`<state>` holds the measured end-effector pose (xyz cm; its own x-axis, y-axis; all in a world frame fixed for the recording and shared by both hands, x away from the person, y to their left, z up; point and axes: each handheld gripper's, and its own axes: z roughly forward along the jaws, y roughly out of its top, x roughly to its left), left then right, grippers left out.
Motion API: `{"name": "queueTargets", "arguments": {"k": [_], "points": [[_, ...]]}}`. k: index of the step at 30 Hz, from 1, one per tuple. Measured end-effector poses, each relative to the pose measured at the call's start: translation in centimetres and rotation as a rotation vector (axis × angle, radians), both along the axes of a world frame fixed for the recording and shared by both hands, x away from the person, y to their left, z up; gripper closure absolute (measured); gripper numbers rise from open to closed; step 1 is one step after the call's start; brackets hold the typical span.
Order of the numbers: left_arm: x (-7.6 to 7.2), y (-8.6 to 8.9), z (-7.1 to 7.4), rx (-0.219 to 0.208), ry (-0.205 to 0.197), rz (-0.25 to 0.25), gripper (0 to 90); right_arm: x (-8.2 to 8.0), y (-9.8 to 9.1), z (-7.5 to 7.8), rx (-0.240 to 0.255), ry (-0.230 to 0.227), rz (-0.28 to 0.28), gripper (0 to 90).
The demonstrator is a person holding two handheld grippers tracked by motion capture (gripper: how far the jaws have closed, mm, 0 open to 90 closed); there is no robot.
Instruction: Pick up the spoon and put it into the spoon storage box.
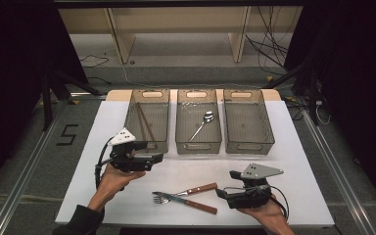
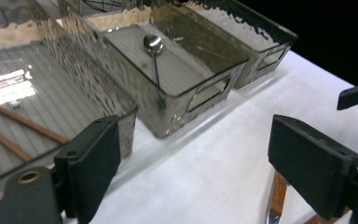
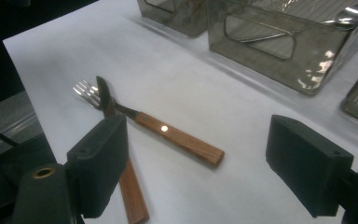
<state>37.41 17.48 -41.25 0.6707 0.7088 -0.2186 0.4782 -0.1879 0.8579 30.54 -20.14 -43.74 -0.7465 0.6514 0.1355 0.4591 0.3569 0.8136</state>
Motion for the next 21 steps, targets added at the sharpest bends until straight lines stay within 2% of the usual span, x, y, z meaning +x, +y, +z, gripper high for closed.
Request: {"name": "queueTargets", "arguments": {"k": [9,15,21], "points": [[-1.7,0.8,-0.8,-0.022,-0.023,0.011,15.8,0.1,1.4,0.0,-0.034,0.015,0.044,21.9],[-2.5,1.3,-1.6,-0.01,-0.01,0.022,15.6,0.1,2.1,-0.2,-0.052,0.027,0.064,21.9],[-3.1,1.7,-1.8,-0.005,-0.021,0.023,15.4,0.1,2.6,-0.4,-0.066,0.04,0.074,21.8]]}}
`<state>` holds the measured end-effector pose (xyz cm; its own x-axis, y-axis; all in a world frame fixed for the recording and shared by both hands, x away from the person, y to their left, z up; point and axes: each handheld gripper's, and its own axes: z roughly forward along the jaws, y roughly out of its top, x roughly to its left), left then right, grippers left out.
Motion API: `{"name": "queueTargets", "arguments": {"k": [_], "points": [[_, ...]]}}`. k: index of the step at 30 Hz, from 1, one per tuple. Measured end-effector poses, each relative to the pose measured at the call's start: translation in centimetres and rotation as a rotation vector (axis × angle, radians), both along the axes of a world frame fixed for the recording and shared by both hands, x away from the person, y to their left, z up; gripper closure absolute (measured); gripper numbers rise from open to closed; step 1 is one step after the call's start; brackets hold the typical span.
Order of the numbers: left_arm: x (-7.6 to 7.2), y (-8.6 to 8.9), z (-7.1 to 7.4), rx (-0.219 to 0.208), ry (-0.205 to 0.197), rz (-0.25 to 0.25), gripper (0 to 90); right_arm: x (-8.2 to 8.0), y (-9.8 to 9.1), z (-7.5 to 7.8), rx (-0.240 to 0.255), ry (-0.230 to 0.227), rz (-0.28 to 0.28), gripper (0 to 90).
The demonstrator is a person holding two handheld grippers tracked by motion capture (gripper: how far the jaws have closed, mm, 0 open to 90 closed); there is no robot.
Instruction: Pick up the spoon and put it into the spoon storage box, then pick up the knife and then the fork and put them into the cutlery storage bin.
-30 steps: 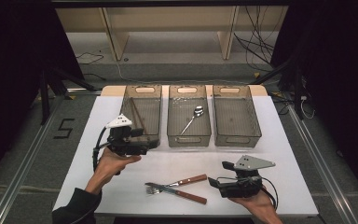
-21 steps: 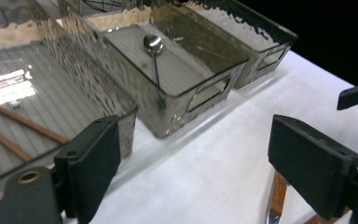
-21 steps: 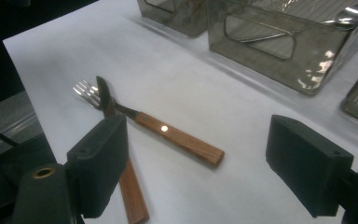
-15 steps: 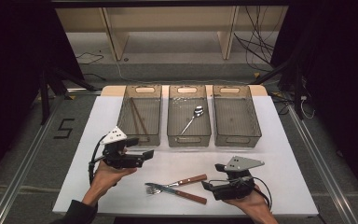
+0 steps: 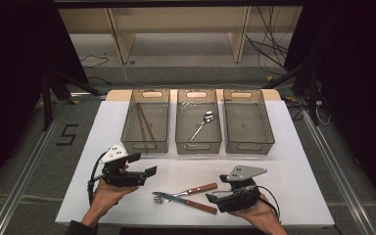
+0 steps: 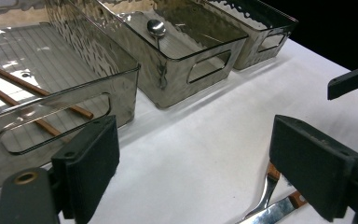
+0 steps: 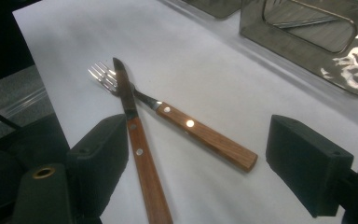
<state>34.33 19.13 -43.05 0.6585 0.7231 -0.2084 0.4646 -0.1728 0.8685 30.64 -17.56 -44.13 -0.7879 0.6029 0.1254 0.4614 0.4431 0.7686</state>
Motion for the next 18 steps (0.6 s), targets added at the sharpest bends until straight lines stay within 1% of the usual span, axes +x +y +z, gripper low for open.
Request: {"name": "queueTargets", "arguments": {"k": [3,8,11,13,15,18], "points": [[-0.2,0.3,-0.1,0.0,-0.009,0.007,15.4,0.0,0.3,-0.1,-0.012,0.004,0.007,21.8],[-0.5,0.4,-0.4,0.001,-0.006,0.007,15.4,0.1,0.9,-0.1,-0.032,0.009,0.018,21.8],[-0.8,0.4,-0.4,0.023,-0.016,0.001,15.4,0.2,1.3,-0.2,-0.047,0.013,0.022,21.8],[-0.9,0.3,-0.4,0.021,-0.019,0.002,15.4,0.2,1.6,-0.2,-0.056,0.016,0.027,21.8],[-1.0,0.4,-0.4,0.035,-0.026,0.001,15.4,0.2,2.0,-0.2,-0.07,0.019,0.034,21.8],[-1.1,0.4,-0.5,0.041,-0.034,0.008,15.4,0.5,2.6,-0.3,-0.084,0.031,0.045,22.3]]}}
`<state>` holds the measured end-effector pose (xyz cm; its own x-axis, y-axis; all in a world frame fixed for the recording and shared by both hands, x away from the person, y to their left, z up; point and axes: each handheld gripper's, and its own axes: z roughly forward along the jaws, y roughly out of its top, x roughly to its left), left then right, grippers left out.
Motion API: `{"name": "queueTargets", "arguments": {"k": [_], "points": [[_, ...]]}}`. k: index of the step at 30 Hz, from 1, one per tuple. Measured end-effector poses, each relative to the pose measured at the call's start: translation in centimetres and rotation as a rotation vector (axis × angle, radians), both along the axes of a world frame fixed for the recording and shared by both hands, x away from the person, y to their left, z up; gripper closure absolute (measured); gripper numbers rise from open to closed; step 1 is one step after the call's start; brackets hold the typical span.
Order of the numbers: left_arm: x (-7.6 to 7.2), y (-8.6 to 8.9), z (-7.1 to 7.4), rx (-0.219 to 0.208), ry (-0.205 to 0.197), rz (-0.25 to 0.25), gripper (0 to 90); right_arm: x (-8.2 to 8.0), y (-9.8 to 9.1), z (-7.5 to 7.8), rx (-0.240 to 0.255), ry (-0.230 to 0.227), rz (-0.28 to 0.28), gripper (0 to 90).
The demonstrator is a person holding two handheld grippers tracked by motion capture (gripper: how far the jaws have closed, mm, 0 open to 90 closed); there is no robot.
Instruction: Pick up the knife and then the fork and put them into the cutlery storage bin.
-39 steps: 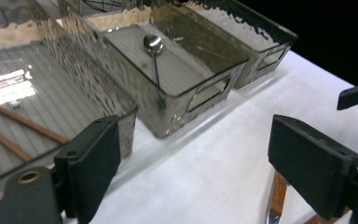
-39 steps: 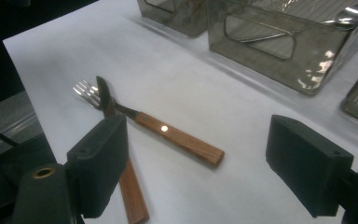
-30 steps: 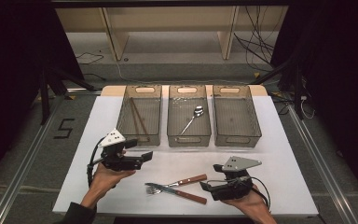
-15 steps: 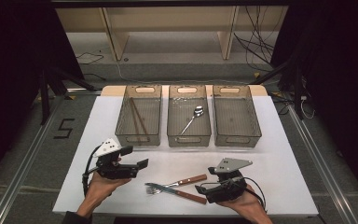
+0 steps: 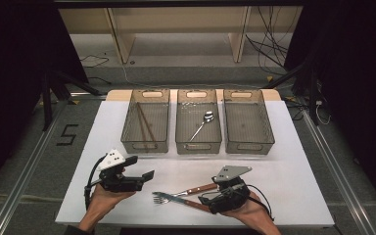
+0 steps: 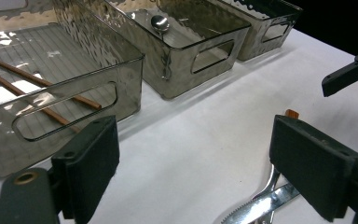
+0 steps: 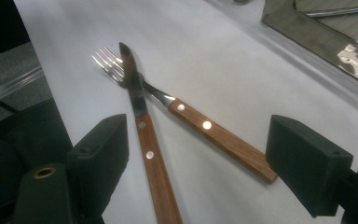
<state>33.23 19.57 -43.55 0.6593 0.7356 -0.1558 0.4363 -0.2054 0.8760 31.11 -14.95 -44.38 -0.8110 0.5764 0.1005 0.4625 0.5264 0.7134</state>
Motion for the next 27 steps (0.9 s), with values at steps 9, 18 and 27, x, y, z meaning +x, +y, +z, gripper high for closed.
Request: {"name": "queueTargets", "arguments": {"k": [9,18,27], "points": [[-0.7,0.5,-0.2,0.003,-0.023,0.015,15.4,0.5,2.0,-0.2,-0.09,0.036,0.067,24.9],[-1.1,1.0,-0.5,-0.011,-0.033,0.03,15.4,0.6,4.1,-0.6,-0.206,0.061,0.14,34.9],[-1.3,1.1,-0.6,-0.021,-0.037,0.038,15.4,0.5,5.7,-1.3,-0.297,0.08,0.188,47.0]]}}
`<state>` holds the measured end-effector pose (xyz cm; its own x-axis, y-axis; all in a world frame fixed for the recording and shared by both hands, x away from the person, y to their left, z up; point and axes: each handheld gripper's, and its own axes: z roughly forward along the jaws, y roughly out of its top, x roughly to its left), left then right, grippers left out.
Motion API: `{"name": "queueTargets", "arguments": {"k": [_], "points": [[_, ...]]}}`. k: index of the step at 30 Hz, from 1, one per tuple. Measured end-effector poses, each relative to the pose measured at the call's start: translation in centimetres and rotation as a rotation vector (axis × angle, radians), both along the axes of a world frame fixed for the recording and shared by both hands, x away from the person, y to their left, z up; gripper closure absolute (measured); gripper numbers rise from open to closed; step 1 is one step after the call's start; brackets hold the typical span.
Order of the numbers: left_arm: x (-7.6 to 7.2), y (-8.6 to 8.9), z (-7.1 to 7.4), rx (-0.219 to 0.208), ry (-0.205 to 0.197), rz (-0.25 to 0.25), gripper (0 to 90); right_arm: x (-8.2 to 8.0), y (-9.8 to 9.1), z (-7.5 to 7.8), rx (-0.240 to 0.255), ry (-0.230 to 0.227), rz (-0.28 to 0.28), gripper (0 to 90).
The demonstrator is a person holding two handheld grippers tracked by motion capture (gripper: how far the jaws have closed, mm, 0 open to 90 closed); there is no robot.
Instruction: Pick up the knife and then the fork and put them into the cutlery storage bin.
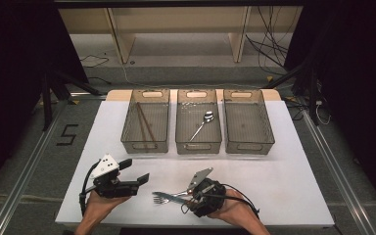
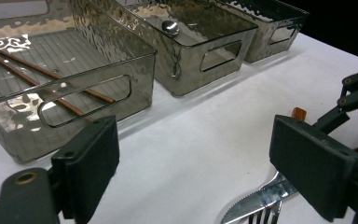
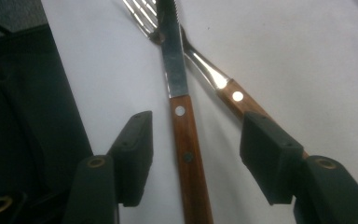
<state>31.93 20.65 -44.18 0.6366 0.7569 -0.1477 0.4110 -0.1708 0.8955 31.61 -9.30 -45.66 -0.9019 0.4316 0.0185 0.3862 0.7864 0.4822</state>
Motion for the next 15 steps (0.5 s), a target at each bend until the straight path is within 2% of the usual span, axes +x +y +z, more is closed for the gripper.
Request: {"name": "queueTargets", "arguments": {"k": [5,15], "points": [[0.0,-0.1,-0.1,0.004,0.001,-0.001,15.4,0.1,0.5,-0.2,-0.047,0.016,0.014,54.0],[0.0,0.0,-0.1,-0.003,0.0,0.0,15.4,0.2,1.3,-0.5,-0.108,0.02,0.049,62.3]]}}
